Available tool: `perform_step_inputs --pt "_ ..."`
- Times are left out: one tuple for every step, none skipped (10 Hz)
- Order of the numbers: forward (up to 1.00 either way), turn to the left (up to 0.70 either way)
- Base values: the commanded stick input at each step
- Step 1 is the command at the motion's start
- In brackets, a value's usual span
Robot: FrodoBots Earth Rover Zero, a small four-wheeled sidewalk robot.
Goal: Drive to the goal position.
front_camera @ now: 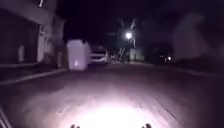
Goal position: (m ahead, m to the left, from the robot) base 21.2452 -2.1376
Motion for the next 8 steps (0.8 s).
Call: perform_step_inputs --pt "0.85 0.0" --pt "0.85 0.0" --pt "0.85 0.0" --pt "0.85 0.0" --pt "0.85 0.0" --pt "0.85 0.0" --pt "0.85 0.0" --pt "0.85 0.0"
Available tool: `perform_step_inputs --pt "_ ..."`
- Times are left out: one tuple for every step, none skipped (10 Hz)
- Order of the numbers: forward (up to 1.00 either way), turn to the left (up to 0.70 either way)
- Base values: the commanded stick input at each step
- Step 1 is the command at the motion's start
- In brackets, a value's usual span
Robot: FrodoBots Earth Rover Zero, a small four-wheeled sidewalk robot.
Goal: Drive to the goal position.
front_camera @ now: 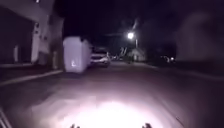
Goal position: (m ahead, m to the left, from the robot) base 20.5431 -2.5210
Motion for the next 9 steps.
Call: perform_step_inputs --pt "0.85 0.0" --pt "0.85 0.0" --pt "0.85 0.0" --pt "0.85 0.0" --pt "0.85 0.0" --pt "0.85 0.0" --pt "0.85 0.0" --pt "0.85 0.0" --pt "0.85 0.0"
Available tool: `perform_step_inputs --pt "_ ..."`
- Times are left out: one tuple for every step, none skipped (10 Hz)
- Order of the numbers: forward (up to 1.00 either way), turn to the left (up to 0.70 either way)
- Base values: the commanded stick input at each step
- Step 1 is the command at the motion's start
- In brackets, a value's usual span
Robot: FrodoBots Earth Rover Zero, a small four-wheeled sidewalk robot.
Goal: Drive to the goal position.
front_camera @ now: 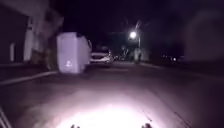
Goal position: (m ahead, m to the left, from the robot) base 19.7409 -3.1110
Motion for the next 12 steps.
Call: perform_step_inputs --pt "0.85 0.0" --pt "0.85 0.0" --pt "0.85 0.0" --pt "0.85 -0.08" --pt "0.85 -0.34" --pt "0.85 -0.34" --pt "0.85 -0.03" --pt "0.85 0.0" --pt "0.85 0.0" --pt "0.85 -0.25" --pt "0.85 -0.34" --pt "0.85 -0.09"
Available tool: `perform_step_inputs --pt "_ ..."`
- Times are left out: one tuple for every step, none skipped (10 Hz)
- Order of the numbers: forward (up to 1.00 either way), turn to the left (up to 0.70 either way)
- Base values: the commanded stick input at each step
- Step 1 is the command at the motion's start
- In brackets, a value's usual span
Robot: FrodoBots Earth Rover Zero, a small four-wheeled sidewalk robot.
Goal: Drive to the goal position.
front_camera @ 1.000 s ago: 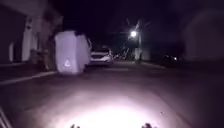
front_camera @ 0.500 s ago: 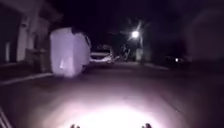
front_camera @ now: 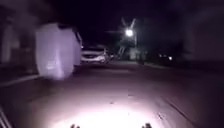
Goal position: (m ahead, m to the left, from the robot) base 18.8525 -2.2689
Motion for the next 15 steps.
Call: perform_step_inputs --pt "0.85 0.0" --pt "0.85 0.0" --pt "0.85 0.0" --pt "0.85 0.0" --pt "0.85 0.0" --pt "0.85 0.0" --pt "0.85 -0.33" --pt "0.85 -0.08" --pt "0.85 0.0" --pt "0.85 0.0" --pt "0.85 0.0" --pt "0.85 0.0" --pt "0.85 0.0" --pt "0.85 0.0" --pt "0.85 0.0"
